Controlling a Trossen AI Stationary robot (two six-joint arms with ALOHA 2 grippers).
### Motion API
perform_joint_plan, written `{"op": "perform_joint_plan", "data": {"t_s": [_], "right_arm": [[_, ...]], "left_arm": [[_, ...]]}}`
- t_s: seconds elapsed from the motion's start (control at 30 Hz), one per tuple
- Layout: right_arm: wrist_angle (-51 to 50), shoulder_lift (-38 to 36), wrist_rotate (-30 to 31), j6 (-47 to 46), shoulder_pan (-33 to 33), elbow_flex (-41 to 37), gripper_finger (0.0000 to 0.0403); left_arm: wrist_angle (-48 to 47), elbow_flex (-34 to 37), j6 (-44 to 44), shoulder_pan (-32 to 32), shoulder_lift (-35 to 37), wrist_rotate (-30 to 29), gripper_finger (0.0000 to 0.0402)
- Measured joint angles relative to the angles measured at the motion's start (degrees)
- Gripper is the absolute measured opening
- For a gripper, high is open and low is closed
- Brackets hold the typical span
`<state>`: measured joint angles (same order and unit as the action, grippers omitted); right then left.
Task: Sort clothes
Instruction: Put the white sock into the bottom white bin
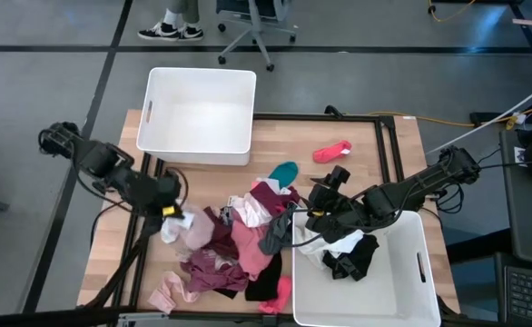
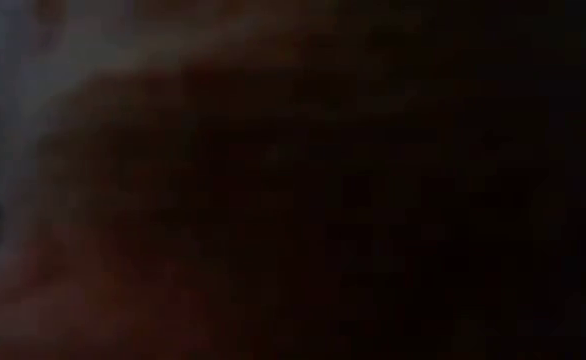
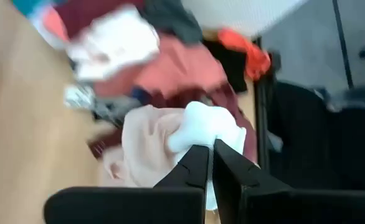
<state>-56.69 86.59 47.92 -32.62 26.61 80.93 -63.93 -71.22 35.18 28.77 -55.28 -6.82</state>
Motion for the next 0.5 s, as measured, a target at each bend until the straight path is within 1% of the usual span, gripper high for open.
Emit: {"op": "perform_joint_plan", "data": {"t_s": [0.2,0.3,0.4,0.5], "right_arm": [[0.3,0.0,0.0,0.0,0.0,0.0,0.0280],[1.2,0.0,0.0,0.0,0.0,0.0,0.0280],[2.3,0.0,0.6,0.3,0.0,0.0,0.0280],[5.7,0.0,1.0,2.6,0.0,0.0,0.0280]], "left_arm": [[3.9,0.0,-8.5,-3.5,0.7,-3.2,0.0009],[5.9,0.0,-13.1,-4.7,0.7,-6.9,0.0009],[10.7,0.0,-18.3,-5.7,0.7,-9.6,0.0009],[17.7,0.0,-24.7,-6.6,0.7,-10.0,0.0009]]}}
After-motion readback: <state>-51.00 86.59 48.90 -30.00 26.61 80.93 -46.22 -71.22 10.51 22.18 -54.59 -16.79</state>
